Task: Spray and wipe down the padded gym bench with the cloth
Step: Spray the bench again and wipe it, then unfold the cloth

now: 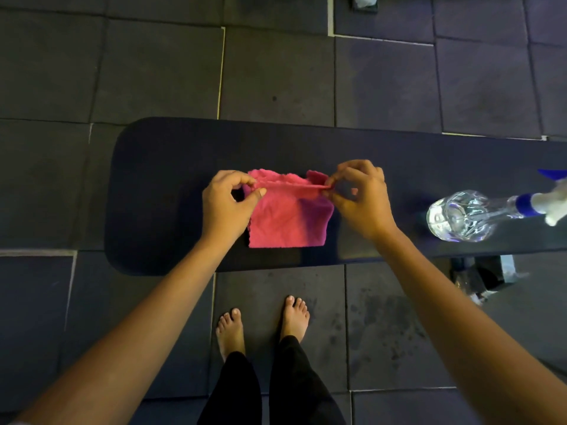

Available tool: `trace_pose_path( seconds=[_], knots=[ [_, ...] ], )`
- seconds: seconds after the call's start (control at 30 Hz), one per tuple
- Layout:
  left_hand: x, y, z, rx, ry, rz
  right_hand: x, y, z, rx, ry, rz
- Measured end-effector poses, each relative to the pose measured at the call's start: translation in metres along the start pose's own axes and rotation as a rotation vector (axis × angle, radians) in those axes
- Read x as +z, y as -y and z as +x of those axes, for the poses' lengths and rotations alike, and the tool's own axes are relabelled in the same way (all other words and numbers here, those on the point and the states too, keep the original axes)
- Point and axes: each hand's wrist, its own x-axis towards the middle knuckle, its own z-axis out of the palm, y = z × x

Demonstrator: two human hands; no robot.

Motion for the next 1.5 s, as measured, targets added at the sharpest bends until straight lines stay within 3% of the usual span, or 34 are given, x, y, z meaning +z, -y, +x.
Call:
trace_pose_path(
  seconds=[0.07, 0.17, 0.3, 0.47, 0.67, 0.73, 0.83, 0.97, 1.17, 1.3, 1.5],
  knots=[
    [0.001, -0.001, -0.001, 0.071, 0.012, 0.063, 0.002, 0.001, 0.0, -0.039, 0.085, 0.007],
    [0.002, -0.002, -0.006, 0.097, 0.228, -0.041, 0.006, 0.006, -0.006, -0.139, 0.262, -0.053],
    [0.006, 0.002, -0.013, 0.013, 0.341, -0.097, 0.005, 0.002, -0.011, 0.0, 0.197, 0.011],
    [0.009, 0.006, -0.006, -0.003, 0.263, -0.031, -0.008, -0.006, -0.006, 0.096, 0.161, 0.002],
    [0.017, 0.009, 0.01, -0.103, 0.029, 0.211, 0.003, 0.0, 0.01, -0.074, 0.199, -0.085],
    [0.018, 0.008, 0.014, -0.114, 0.004, 0.243, 0.011, 0.006, 0.022, -0.088, 0.163, -0.108],
    [0.021, 0.008, 0.016, -0.109, 0.051, 0.258, 0.021, 0.013, 0.041, 0.036, 0.083, -0.152],
    [0.023, 0.007, 0.016, -0.147, 0.053, 0.165, 0.022, 0.019, 0.051, 0.071, 0.11, -0.218],
    [0.017, -0.003, 0.008, 0.055, -0.007, -0.125, 0.022, 0.041, 0.048, -0.293, 0.367, -0.162],
    [0.014, -0.001, 0.0, -0.014, -0.031, -0.289, 0.031, 0.051, 0.056, -0.274, 0.393, -0.092],
    [0.009, 0.016, -0.001, -0.156, -0.062, -0.292, 0.047, 0.048, 0.056, -0.261, 0.378, -0.128]
  ],
)
